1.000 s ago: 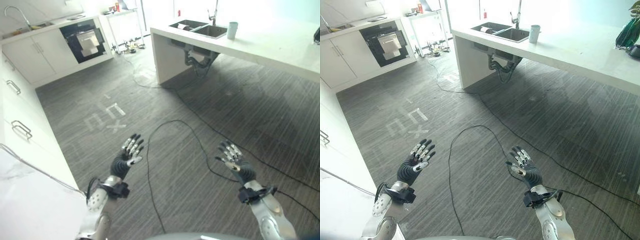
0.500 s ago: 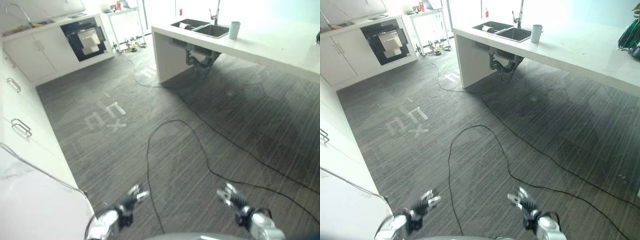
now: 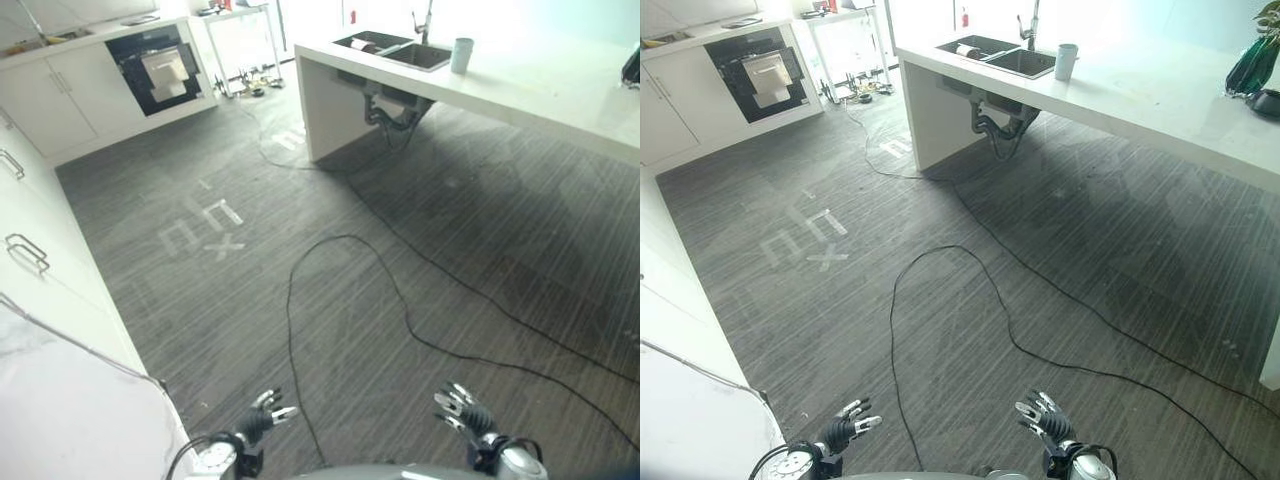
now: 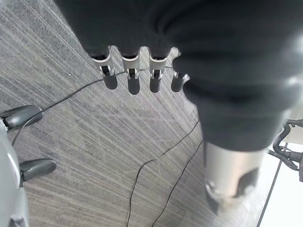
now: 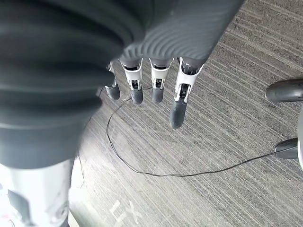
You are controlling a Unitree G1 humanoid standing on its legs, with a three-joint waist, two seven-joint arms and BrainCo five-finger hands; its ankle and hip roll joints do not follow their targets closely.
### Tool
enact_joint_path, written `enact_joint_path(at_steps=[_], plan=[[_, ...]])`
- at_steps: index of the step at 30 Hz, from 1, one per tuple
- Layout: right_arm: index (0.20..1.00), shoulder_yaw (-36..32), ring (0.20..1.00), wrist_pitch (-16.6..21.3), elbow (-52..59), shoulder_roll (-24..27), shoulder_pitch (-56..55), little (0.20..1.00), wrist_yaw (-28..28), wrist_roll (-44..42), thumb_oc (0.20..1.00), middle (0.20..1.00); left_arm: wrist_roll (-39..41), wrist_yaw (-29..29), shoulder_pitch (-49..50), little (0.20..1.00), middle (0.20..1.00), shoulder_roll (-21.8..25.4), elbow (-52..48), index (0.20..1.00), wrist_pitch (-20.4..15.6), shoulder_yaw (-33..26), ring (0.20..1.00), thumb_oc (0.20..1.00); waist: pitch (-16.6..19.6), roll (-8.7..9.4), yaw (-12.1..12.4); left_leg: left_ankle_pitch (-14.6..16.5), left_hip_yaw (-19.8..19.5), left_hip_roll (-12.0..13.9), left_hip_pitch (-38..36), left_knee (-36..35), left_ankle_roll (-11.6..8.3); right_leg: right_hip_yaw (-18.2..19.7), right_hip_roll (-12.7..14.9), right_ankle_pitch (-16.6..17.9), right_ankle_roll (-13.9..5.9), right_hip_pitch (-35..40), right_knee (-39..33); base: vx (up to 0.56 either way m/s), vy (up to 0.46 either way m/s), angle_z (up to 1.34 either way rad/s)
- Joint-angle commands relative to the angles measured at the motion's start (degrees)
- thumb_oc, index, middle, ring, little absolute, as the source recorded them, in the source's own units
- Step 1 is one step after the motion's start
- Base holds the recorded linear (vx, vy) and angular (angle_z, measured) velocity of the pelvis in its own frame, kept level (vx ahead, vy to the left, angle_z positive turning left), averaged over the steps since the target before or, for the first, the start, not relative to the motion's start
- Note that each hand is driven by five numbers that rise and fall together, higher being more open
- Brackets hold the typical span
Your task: Place the dishes in the dishwasher.
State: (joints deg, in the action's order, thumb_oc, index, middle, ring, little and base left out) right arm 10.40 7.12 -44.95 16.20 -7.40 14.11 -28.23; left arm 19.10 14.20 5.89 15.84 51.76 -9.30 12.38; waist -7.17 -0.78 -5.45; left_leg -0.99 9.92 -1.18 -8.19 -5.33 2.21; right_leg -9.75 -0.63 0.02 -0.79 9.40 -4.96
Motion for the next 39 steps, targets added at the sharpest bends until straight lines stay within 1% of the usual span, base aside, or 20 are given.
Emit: enact_joint_path(at_steps=[1,4,5,6,8,9,11,14,15,20,22,23,25,27,28,30,33,36,37,39], plan=[[1.000,0.4,1.000,4.5,5.9,1.2,3.8,1.000,1.1,-3.2,1.000,1.000,2.8,-0.7,-3.4,1.000,1.000,-0.1,-3.4,1.000,-5.3,-2.1,1.000,1.000,-1.3,0.29,0.5,5.6,2.7,-0.3,-3.0,0.3,-0.90,-0.8,0.3,-3.9,-3.27,-1.0,4.6,0.03,-0.121,0.03],[1.000,0.4,1.000,4.5,12.6,2.0,3.5,1.000,4.8,-3.1,1.000,1.000,4.3,-0.7,-2.6,1.000,1.000,0.8,-10.3,1.000,-6.3,-3.5,1.000,1.000,-2.0,0.65,0.6,6.2,2.3,0.0,-2.2,3.3,-1.01,-0.2,-0.2,-4.4,-2.26,-1.5,5.4,0.03,-0.171,0.03],[1.000,0.6,1.000,5.1,18.3,3.1,3.4,1.000,5.6,-2.2,1.000,1.000,5.4,-0.8,-2.6,1.000,1.000,1.9,-15.3,1.000,-8.0,-3.6,1.000,1.000,-3.2,1.87,0.7,11.1,2.4,0.4,1.2,14.9,-0.46,0.7,0.2,-5.6,-1.11,-1.8,7.1,0.07,-0.183,0.01],[1.000,0.6,1.000,5.2,18.6,3.3,3.4,1.000,5.6,-2.2,1.000,1.000,5.6,-0.8,-2.6,1.000,1.000,2.0,-15.5,1.000,-8.1,-3.7,1.000,1.000,-3.3,1.94,0.7,11.6,2.4,0.5,1.7,16.0,-0.42,0.8,0.2,-5.6,-0.99,-1.8,7.2,0.06,-0.195,0.03],[1.000,0.0,1.000,7.1,20.8,5.3,4.5,1.000,5.6,-3.4,1.000,1.000,10.1,0.0,-4.3,1.000,1.000,3.0,-18.7,1.000,-8.1,-4.3,1.000,1.000,-5.7,3.35,1.5,8.5,2.2,3.3,12.0,35.6,-1.85,1.1,-0.2,-5.9,1.32,-1.8,9.0,0.05,-0.234,0.04],[1.000,-0.5,1.000,7.6,21.0,5.5,4.8,1.000,5.6,-3.8,1.000,1.000,11.4,0.6,-4.7,1.000,1.000,2.9,-19.4,1.000,-7.8,-4.7,1.000,1.000,-6.1,3.32,1.7,6.9,2.1,3.7,14.0,37.4,-2.23,1.3,-0.6,-6.0,1.71,-1.7,9.4,0.14,-0.215,0.08],[1.000,-1.2,1.000,8.0,22.3,5.2,5.4,1.000,5.0,-3.9,1.000,1.000,13.5,1.3,-5.0,1.000,1.000,2.6,-21.4,1.000,-8.0,-5.4,1.000,1.000,-6.7,2.87,2.3,3.4,2.8,3.1,16.5,33.2,-2.90,2.0,-1.5,-6.6,1.83,-0.4,9.6,0.32,-0.001,0.06],[1.000,-1.5,1.000,6.2,28.6,4.7,3.4,1.000,0.9,-3.2,1.000,1.000,15.3,1.5,-3.2,1.000,1.000,2.8,-26.6,1.000,-6.8,-5.3,1.000,1.000,-6.5,1.71,4.1,-10.0,4.8,3.3,20.8,9.4,-6.64,0.9,-1.8,-7.8,0.96,6.1,7.2,0.71,0.179,-0.18],[1.000,-1.6,1.000,6.1,28.9,4.9,2.8,1.000,0.7,-3.4,1.000,1.000,15.3,2.0,-2.9,1.000,1.000,2.7,-26.8,1.000,-6.8,-5.6,1.000,1.000,-6.4,1.64,4.1,-10.0,5.5,3.7,21.2,9.2,-6.74,0.5,-1.6,-8.4,0.98,6.4,7.5,0.52,0.194,-0.06],[1.000,-2.3,1.000,5.9,27.0,3.7,1.6,1.000,2.0,-4.5,1.000,1.000,13.2,2.8,-0.2,1.000,1.000,3.0,-28.6,1.000,-7.0,-7.0,1.000,1.000,-4.0,1.84,5.3,-3.3,7.2,1.7,17.9,9.3,-3.13,-0.1,0.5,-14.2,-0.50,9.4,12.4,0.48,0.265,-0.32],[1.000,-2.7,1.000,7.8,27.0,1.7,1.0,1.000,1.6,-3.9,1.000,1.000,10.9,2.7,-0.6,1.000,1.000,3.7,-29.5,1.000,-7.6,-7.1,1.000,1.000,-1.8,2.84,5.0,-0.9,6.4,-2.7,12.1,3.8,1.06,-0.1,3.5,-5.5,-6.16,7.7,23.9,0.51,0.399,-0.49],[1.000,-2.8,1.000,7.9,27.2,1.5,1.0,1.000,1.5,-3.8,1.000,1.000,10.5,2.6,-0.8,1.000,1.000,3.8,-29.5,1.000,-7.8,-6.9,1.000,1.000,-1.6,2.92,5.0,-0.7,6.3,-3.2,11.7,3.4,1.55,0.3,3.8,-4.2,-6.96,7.1,25.6,0.35,0.311,-0.23],[1.000,-2.7,1.000,7.6,29.0,0.3,0.4,1.000,-0.2,-3.4,1.000,1.000,9.6,1.7,-2.2,1.000,1.000,5.3,-30.1,1.000,-7.2,-5.4,1.000,1.000,-0.8,3.06,4.1,1.1,4.3,-5.9,9.7,2.7,4.15,3.2,3.1,6.8,-12.82,1.1,43.3,0.38,0.258,0.27],[1.000,-1.5,1.000,8.2,28.6,0.0,0.9,1.000,-0.7,-3.9,1.000,1.000,9.7,0.4,-3.0,1.000,1.000,5.7,-30.7,1.000,-7.1,-4.5,1.000,1.000,-1.4,1.57,2.4,1.8,2.7,-5.8,6.1,1.2,4.69,3.3,2.4,6.0,-11.54,-8.4,48.9,0.44,0.137,0.64],[1.000,-1.6,1.000,8.5,29.5,0.7,0.9,1.000,-0.3,-4.1,1.000,1.000,10.4,0.8,-3.2,1.000,1.000,6.4,-32.2,1.000,-6.2,-4.7,1.000,1.000,-2.8,0.00,0.6,1.5,1.7,-4.4,3.5,1.1,4.23,1.9,0.2,2.5,-8.23,-14.3,40.5,0.33,-0.012,0.80],[1.000,-2.6,1.000,8.0,30.6,1.3,0.5,1.000,0.1,-4.8,1.000,1.000,10.0,1.7,-3.3,1.000,1.000,6.8,-33.1,1.000,-5.3,-5.2,1.000,1.000,-3.8,-0.12,-0.5,2.4,-0.1,-4.5,0.9,0.6,3.95,0.7,1.0,2.1,-7.37,-16.5,32.5,0.36,-0.087,0.53],[1.000,-5.4,1.000,7.5,32.3,2.5,-1.9,1.000,2.6,-6.1,1.000,1.000,9.2,3.5,-3.2,1.000,1.000,7.2,-33.6,1.000,-5.5,-5.9,1.000,1.000,-5.2,0.71,-3.1,6.5,-4.7,-5.2,-4.7,0.3,3.66,1.4,3.3,7.9,-8.54,-21.5,14.2,0.43,-0.151,0.65],[1.000,-5.9,1.000,8.5,31.3,2.1,-1.6,1.000,2.7,-6.1,1.000,1.000,9.2,4.5,-2.7,1.000,1.000,6.6,-33.0,1.000,-7.3,-5.2,1.000,1.000,-5.0,0.77,-3.1,9.1,-5.2,-4.8,-7.5,0.6,2.99,0.0,3.6,7.8,-8.17,-21.0,11.9,0.57,-0.271,0.79],[1.000,-4.9,1.000,8.6,31.0,3.1,-0.1,1.000,0.7,-6.5,1.000,1.000,9.3,3.8,-3.0,1.000,1.000,5.3,-32.2,1.000,-7.4,-4.4,1.000,1.000,-3.5,0.19,-3.6,11.2,-6.3,-3.5,-9.5,6.1,1.35,1.6,1.4,4.2,-5.16,-19.4,14.8,0.67,-0.368,0.57],[1.000,-4.4,1.000,8.4,31.4,3.8,0.5,1.000,0.3,-6.3,1.000,1.000,9.4,3.4,-3.0,1.000,1.000,5.1,-32.4,1.000,-7.4,-4.4,1.000,1.000,-3.1,-0.16,-3.8,10.5,-5.6,-2.6,-10.0,9.3,0.08,1.6,0.6,2.3,-3.82,-18.6,15.5,0.49,-0.276,0.17]])
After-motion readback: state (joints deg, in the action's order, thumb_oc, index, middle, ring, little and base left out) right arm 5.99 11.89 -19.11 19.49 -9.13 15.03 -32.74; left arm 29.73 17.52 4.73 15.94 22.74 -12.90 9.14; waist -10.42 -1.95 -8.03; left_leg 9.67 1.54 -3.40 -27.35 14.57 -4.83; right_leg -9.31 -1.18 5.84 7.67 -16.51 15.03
